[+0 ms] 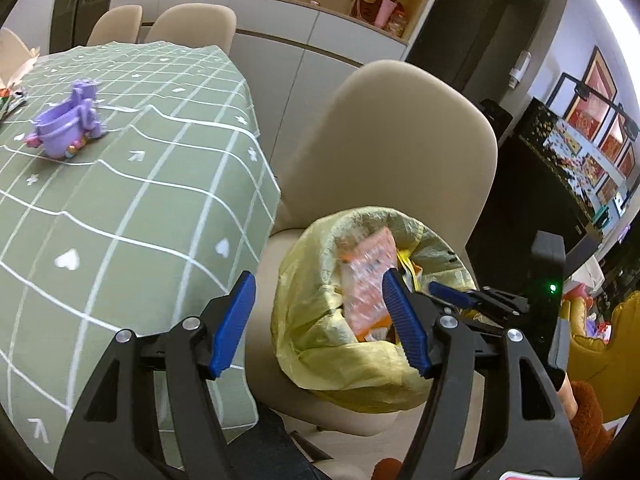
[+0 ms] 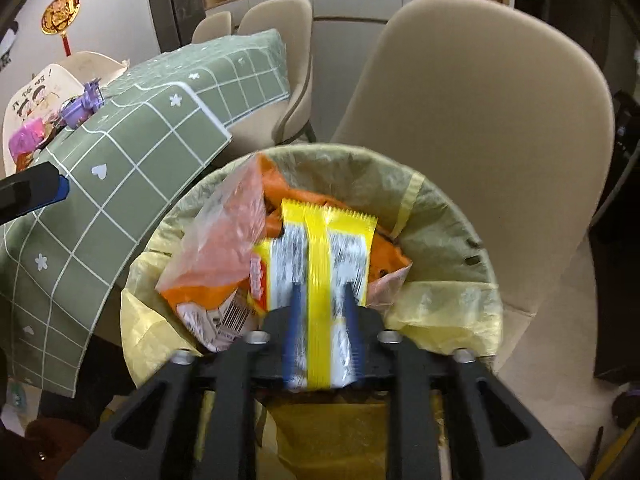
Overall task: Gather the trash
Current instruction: 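Open both tools over the trash bag and return to the table, then grasp the red snack stick with the right tool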
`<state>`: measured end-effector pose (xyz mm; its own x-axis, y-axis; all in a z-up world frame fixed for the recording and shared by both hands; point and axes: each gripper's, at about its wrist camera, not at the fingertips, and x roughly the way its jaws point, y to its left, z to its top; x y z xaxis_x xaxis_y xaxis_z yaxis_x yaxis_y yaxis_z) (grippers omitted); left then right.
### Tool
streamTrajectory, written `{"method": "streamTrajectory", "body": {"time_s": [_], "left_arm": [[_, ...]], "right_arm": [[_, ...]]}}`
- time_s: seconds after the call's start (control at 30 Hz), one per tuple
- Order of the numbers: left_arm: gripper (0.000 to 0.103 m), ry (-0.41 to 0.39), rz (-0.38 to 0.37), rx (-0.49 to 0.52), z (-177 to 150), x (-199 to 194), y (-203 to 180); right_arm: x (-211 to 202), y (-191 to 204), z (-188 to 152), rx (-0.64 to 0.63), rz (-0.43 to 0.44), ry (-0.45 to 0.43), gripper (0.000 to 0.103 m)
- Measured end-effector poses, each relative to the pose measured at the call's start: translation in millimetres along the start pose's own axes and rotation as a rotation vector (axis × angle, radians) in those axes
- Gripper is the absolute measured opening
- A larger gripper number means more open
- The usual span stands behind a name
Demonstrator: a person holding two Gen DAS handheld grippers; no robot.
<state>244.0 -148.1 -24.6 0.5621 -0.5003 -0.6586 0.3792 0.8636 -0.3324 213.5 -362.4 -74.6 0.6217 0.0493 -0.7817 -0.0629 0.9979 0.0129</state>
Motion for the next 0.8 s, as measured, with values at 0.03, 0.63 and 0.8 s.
{"method": "streamTrajectory", "body": {"time_s": [0.03,0.63,0.8], "left_arm": [[0.062,-0.007,0.002,-0.006,1.0,-3.6,2.9],[0.063,-0.242,0.227,-0.123,23.0,-156.6,150.6],[0.063,-0.284,0.344,-0.19,21.0,-201.1,227.6]], "right_arm": [[-6.5,1.8,0.6,-0.008,-0.004,-0.021,0.053],[-79.0,170.8,76.3,-0.218,0.326,-0.283,0.053],[-57.2,253.8,101.3,-0.296,0.441,-0.266,0.053]]}}
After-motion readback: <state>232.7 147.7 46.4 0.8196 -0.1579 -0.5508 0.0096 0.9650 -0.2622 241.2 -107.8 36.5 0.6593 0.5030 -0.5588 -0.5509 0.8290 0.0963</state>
